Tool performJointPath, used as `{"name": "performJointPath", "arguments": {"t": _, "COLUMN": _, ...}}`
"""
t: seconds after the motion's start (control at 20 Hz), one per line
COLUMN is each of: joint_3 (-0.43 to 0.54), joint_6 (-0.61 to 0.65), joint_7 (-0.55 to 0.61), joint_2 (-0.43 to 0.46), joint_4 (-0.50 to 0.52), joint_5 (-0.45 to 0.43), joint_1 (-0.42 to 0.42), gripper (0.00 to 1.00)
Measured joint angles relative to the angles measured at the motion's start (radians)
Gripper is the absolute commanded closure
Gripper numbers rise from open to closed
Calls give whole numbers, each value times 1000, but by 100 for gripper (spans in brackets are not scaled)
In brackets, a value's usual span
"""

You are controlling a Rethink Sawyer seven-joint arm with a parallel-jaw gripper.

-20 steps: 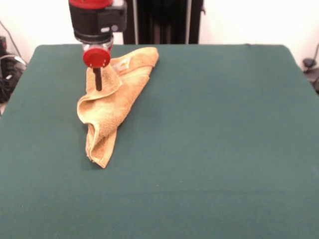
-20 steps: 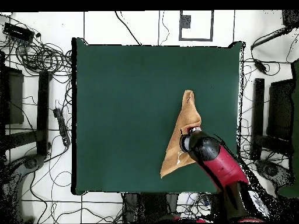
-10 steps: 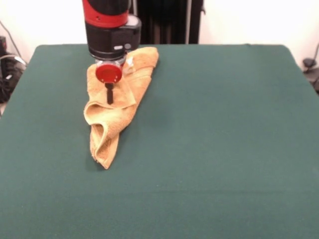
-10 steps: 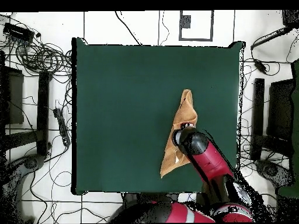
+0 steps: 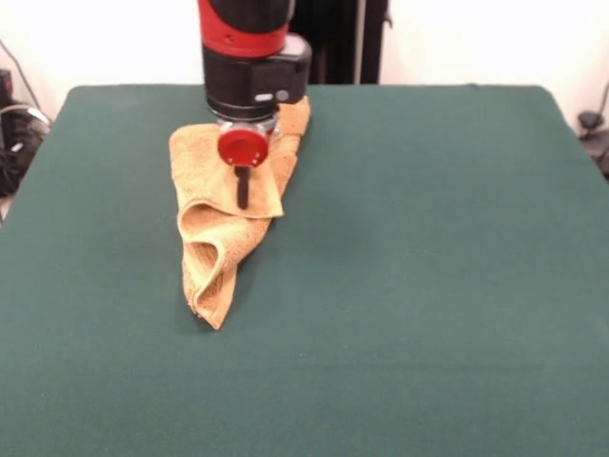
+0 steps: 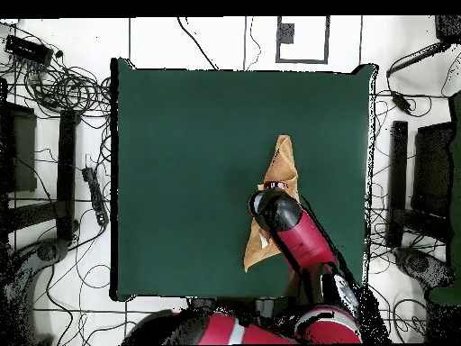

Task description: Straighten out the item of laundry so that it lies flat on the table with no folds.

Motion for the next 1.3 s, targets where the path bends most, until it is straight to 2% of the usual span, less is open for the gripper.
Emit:
{"name": "performJointPath", "arguments": {"t": 0.05, "joint_3": -3, "joint_6": 0, "joint_7": 3, "joint_2": 2, "joint_4": -1, "joint_5": 5, "joint_1": 9, "gripper": 0}}
{"name": "performJointPath", "arguments": {"t": 0.1, "joint_3": -28, "joint_6": 1, "joint_7": 11, "joint_2": 15, "joint_4": -13, "joint_5": 12, "joint_1": 50, "gripper": 100}}
{"name": "performJointPath", "arguments": {"t": 1.05, "joint_3": -66, "joint_6": 13, "joint_7": 13, "joint_2": 44, "joint_4": -26, "joint_5": 74, "joint_1": 124, "gripper": 100}}
{"name": "performJointPath", "arguments": {"t": 1.1, "joint_3": -74, "joint_6": 15, "joint_7": 13, "joint_2": 47, "joint_4": -29, "joint_5": 74, "joint_1": 129, "gripper": 0}}
{"name": "performJointPath", "arguments": {"t": 1.3, "joint_3": -86, "joint_6": 17, "joint_7": 13, "joint_2": 58, "joint_4": -46, "joint_5": 74, "joint_1": 130, "gripper": 0}}
